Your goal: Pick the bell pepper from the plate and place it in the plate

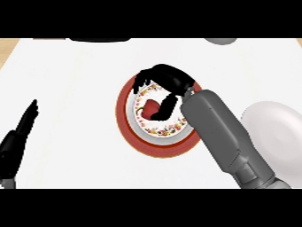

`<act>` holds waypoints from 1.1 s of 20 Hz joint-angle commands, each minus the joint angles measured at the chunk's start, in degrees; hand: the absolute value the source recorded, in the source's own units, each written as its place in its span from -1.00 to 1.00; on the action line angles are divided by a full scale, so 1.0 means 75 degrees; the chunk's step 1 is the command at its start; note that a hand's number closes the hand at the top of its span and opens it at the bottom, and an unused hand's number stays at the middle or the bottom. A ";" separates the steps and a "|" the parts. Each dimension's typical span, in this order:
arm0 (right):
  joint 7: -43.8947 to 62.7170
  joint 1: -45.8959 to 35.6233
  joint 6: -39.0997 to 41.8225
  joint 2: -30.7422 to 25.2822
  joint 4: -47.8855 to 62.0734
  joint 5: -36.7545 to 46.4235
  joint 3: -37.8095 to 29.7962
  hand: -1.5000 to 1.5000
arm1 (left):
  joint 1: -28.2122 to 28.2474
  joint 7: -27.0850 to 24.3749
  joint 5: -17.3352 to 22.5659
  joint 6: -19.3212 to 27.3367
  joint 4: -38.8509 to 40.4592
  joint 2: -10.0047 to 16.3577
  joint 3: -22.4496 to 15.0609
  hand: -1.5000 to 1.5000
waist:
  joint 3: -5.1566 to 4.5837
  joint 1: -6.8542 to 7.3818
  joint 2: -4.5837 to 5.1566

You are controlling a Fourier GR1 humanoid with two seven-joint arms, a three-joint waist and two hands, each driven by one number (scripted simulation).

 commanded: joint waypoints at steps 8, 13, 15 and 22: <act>-0.0205 0.0047 -0.0914 0.0099 0.0309 -0.2138 -0.0869 -1.00 | -0.0035 0.0163 0.0154 -0.0270 -0.0219 0.0097 0.0214 0.00 | 0.0009 0.0059 0.0000; 0.0009 -0.0377 -0.0909 -0.0433 0.0878 -0.2525 -0.2151 -1.00 | 0.0230 -0.0069 0.0083 -0.0218 -0.0202 -0.0004 0.0201 0.00 | 0.0006 0.0020 0.0008; -0.0266 -0.0593 -0.0411 -0.0912 0.1347 -0.3030 -0.2732 -1.00 | -0.0021 -0.0514 -0.0129 -0.0024 0.0396 -0.0116 0.0136 0.00 | 0.0002 0.0032 0.0074; -0.1601 -0.0819 0.1174 -0.2220 0.2760 -0.3850 -0.3729 -1.00 | -0.0045 -0.0076 -0.0243 0.0008 -0.0095 -0.0340 -0.0129 0.00 | 0.0014 0.0174 0.0117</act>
